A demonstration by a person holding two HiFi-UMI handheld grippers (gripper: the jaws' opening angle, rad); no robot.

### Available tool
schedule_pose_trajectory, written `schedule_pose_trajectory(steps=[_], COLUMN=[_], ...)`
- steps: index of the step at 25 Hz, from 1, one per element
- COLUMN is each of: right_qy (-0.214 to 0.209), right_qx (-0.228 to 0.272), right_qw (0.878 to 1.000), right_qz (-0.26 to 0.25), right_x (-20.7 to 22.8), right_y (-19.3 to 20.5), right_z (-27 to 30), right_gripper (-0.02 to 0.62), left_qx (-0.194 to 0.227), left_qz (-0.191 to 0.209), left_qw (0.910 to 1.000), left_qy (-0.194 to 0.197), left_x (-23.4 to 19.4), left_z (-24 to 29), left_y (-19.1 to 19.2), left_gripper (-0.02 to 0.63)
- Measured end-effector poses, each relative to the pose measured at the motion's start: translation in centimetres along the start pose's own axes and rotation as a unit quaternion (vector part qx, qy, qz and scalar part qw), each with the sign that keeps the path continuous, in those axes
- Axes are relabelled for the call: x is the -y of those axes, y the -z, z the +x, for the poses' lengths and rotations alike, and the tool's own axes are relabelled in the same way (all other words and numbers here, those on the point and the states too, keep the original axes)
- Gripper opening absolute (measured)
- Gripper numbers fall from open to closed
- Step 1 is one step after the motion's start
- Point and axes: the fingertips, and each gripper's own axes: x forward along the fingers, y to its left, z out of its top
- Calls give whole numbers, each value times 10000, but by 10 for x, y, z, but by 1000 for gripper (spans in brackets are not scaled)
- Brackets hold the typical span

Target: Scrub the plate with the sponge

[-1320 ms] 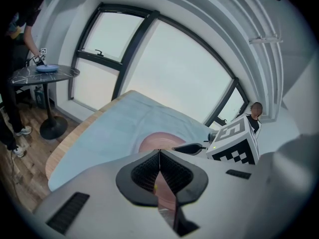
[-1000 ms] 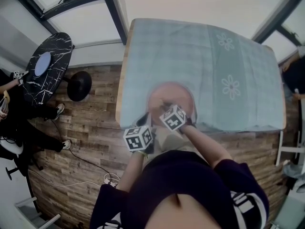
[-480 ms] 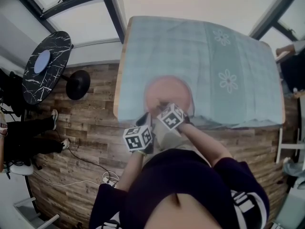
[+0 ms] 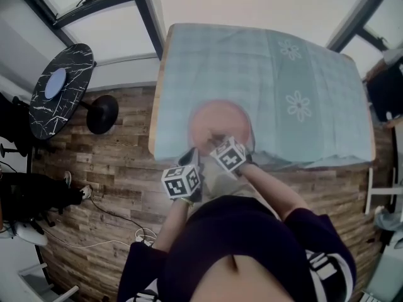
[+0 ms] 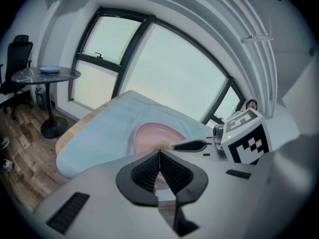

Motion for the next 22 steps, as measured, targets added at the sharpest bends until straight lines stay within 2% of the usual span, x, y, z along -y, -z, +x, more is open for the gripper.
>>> schedule_pose_trajectory(steps=[5,11,22], right_qy=[337,875,1214], right_qx=[71,-33,-517], right_qw=[9992,9960,9911], right_qz=[187,163,-197], right_x=[37,86,126], right_y=[0,12,26], right_z=[-12,-19,-14], right_gripper=[67,67,67], left_qx=[-32,-104,-201], left_qz=[4,40,-3], left_qw=[10000,9999,9998], left_qy=[27,56,78], left_x=[3,6,5], left_z=[4,10,20], left_y=[2,4,5], left_gripper=[12,12,12])
